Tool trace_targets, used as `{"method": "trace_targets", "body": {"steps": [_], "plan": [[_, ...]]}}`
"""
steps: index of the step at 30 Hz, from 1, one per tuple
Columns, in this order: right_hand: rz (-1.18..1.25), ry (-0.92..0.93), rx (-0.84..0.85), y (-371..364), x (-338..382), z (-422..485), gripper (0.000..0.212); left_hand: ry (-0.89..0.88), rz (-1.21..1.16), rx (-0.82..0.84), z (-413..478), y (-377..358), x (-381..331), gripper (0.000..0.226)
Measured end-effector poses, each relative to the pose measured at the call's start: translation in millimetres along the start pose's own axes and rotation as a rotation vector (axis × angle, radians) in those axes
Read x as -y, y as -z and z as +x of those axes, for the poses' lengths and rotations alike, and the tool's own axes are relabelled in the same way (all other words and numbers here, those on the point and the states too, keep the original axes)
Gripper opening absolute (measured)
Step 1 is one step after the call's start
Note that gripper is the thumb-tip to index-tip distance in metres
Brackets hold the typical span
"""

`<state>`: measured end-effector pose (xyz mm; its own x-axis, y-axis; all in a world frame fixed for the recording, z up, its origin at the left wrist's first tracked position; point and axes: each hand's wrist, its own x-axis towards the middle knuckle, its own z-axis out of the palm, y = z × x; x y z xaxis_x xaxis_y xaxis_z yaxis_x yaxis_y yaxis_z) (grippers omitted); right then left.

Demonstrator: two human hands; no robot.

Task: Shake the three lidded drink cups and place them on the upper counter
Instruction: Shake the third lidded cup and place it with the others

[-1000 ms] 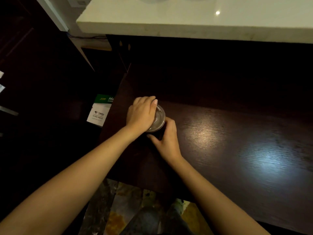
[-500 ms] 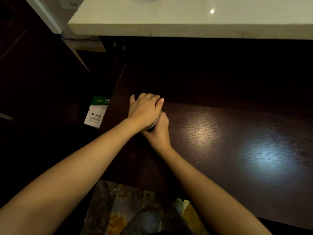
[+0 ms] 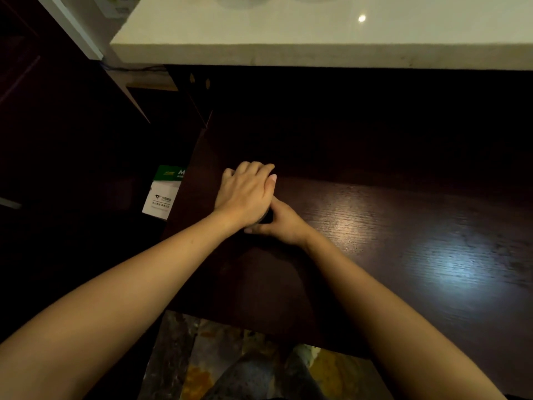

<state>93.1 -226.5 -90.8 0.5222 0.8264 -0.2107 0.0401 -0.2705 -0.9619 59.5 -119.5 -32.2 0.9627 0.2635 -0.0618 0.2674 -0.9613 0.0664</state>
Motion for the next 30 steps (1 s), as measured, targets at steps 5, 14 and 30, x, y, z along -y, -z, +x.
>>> {"method": "trace_targets", "body": {"steps": [5,14,30], "plan": [[0.021,-0.017,-0.011,0,6,-2,0.082,0.007,0.000,0.004,1,1,-1,0.049],[0.067,-0.076,-0.096,-2,16,-10,0.079,-0.005,-0.119,0.200,6,17,-1,0.055],[-0.260,0.227,-0.479,83,201,-18,0.052,-0.101,-0.321,0.261,46,238,-8,0.103]]}}
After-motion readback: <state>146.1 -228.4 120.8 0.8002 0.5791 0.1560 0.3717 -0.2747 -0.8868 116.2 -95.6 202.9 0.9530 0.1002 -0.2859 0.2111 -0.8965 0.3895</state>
